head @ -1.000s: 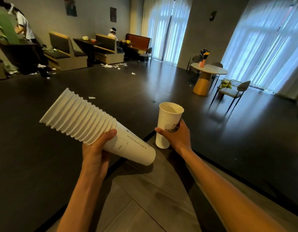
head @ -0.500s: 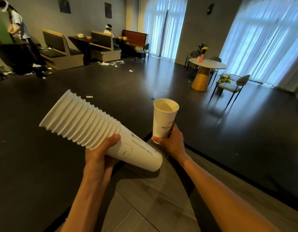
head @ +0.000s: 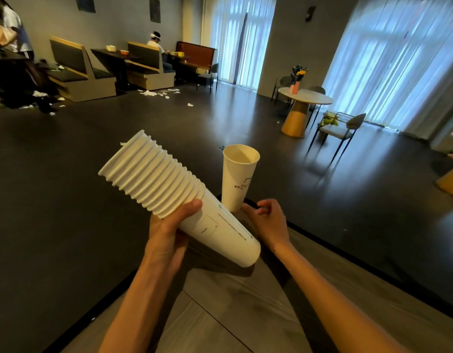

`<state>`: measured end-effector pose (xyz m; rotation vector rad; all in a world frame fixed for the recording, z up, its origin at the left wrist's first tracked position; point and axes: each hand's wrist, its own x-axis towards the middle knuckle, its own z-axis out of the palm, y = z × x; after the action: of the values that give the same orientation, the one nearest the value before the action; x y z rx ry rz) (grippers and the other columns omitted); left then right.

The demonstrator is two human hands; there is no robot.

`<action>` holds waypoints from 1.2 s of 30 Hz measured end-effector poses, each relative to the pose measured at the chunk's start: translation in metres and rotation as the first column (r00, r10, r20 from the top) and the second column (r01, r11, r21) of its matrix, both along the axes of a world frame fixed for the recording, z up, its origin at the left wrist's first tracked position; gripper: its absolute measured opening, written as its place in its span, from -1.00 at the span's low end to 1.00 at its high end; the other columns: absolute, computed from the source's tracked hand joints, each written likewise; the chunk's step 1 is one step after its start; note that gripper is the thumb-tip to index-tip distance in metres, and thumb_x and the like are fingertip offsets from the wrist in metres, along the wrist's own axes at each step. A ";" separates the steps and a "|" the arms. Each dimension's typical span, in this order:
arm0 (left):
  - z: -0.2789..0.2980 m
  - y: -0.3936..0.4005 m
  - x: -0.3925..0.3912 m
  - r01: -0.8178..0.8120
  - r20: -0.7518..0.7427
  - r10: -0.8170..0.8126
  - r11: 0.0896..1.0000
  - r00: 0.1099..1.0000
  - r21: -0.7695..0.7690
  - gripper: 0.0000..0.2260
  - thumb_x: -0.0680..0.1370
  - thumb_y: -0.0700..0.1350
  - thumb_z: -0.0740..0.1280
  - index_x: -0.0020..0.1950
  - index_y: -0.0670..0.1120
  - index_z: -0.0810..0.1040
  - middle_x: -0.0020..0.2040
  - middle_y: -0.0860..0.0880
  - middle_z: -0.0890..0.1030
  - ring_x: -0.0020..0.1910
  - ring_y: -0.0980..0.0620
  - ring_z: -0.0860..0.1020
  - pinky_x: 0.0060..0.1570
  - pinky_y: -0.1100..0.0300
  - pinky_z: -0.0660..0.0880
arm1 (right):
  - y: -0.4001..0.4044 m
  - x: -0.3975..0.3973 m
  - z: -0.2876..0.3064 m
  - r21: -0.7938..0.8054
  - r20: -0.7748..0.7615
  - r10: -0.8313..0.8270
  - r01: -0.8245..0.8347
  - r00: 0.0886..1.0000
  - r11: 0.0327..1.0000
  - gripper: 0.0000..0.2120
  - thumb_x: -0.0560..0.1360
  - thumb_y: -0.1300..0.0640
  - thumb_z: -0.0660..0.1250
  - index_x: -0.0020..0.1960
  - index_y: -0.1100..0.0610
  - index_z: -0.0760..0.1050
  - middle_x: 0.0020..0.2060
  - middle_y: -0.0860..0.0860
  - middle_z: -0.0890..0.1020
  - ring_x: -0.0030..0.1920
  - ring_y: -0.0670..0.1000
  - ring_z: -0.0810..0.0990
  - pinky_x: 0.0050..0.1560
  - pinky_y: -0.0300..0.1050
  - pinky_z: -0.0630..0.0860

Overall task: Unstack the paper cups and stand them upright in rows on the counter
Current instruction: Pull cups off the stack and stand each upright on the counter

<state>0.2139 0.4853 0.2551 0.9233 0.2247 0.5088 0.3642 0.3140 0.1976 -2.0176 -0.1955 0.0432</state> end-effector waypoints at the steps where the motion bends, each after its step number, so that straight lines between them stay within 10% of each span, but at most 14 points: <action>1: 0.001 -0.004 0.000 0.013 -0.011 -0.014 0.999 1.000 -0.035 -0.32 0.07 -0.05 0.56 0.18 0.12 0.53 0.08 0.04 0.66 0.16 0.00 0.61 0.02 0.01 0.58 | -0.008 -0.012 0.008 0.041 -0.046 0.048 -0.046 0.998 0.998 -0.53 0.40 -0.27 0.34 0.11 0.07 0.50 -0.03 0.03 0.64 -0.05 0.01 0.63 -0.14 -0.26 0.47; 5: -0.001 -0.022 0.001 0.083 -0.042 -0.089 0.989 0.995 -0.120 -0.23 0.07 -0.08 0.62 0.25 0.13 0.49 0.27 -0.09 0.57 0.26 -0.11 0.55 0.19 -0.20 0.53 | -0.033 -0.053 0.050 0.126 -0.284 0.442 -0.424 0.851 0.897 -0.57 0.58 -0.30 0.09 0.13 -0.04 0.55 0.02 -0.13 0.66 0.05 -0.16 0.64 0.03 -0.25 0.47; 10: 0.000 -0.030 -0.001 0.095 -0.036 -0.104 0.976 0.994 -0.197 -0.23 0.09 -0.04 0.62 0.27 0.17 0.44 0.31 -0.12 0.56 0.28 -0.13 0.55 0.26 -0.31 0.46 | -0.041 -0.066 0.073 -0.201 -0.309 0.554 -0.622 0.773 0.757 -0.54 0.40 -0.04 0.53 0.21 -0.14 0.41 0.04 -0.18 0.55 0.09 -0.17 0.55 0.09 -0.22 0.54; 21: 0.021 -0.023 -0.011 -0.009 0.070 0.003 0.997 0.998 0.080 -0.21 0.14 -0.06 0.57 0.37 0.03 0.47 0.29 -0.11 0.59 0.28 -0.06 0.56 0.25 -0.16 0.51 | -0.024 -0.074 0.054 -0.482 0.280 0.465 -0.296 0.840 0.825 -0.25 0.23 -0.36 0.48 0.32 -0.20 0.29 0.09 -0.30 0.34 0.16 -0.20 0.37 0.15 -0.17 0.50; 26: 0.034 -0.012 -0.020 -0.118 0.120 0.100 0.981 0.988 0.154 -0.21 0.15 -0.05 0.55 0.38 -0.04 0.46 0.25 -0.07 0.60 0.25 -0.04 0.58 0.12 -0.13 0.58 | -0.009 -0.072 0.052 -0.545 0.306 0.417 -0.202 0.856 0.813 -0.22 0.27 -0.35 0.45 0.38 -0.20 0.25 0.18 -0.15 0.30 0.21 -0.13 0.30 0.18 -0.14 0.44; 36: 0.057 0.046 -0.048 -0.123 0.257 0.237 0.911 0.937 -0.394 -0.54 0.55 -0.05 0.36 0.44 -0.02 0.41 0.33 -0.07 0.58 0.28 -0.10 0.59 0.26 -0.14 0.51 | 0.000 -0.061 0.025 -0.278 0.193 0.283 -0.224 0.940 0.934 -0.22 0.29 -0.22 0.54 0.39 -0.19 0.25 0.29 -0.16 0.48 0.28 -0.13 0.45 0.25 0.02 0.53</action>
<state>0.1661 0.5318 0.3121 0.4451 0.1243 0.7441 0.3030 0.3145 0.2223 -2.2377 -0.6294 -0.0027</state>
